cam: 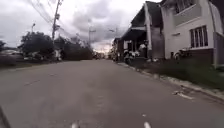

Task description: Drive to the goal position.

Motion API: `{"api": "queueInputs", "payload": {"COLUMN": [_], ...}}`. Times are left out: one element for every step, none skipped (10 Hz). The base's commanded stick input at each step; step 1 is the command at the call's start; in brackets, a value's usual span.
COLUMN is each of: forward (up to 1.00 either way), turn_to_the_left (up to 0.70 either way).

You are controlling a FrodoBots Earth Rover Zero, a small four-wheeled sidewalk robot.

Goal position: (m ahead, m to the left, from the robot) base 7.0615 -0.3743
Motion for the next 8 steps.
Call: {"api": "queueInputs", "payload": {"forward": [0.70, 0.70, 0.70, 0.70, 0.70, 0.70, 0.70, 0.70], "turn_to_the_left": [0.20, 0.07, 0.02, 0.01, 0.06, 0.12, 0.11, 0.08]}}
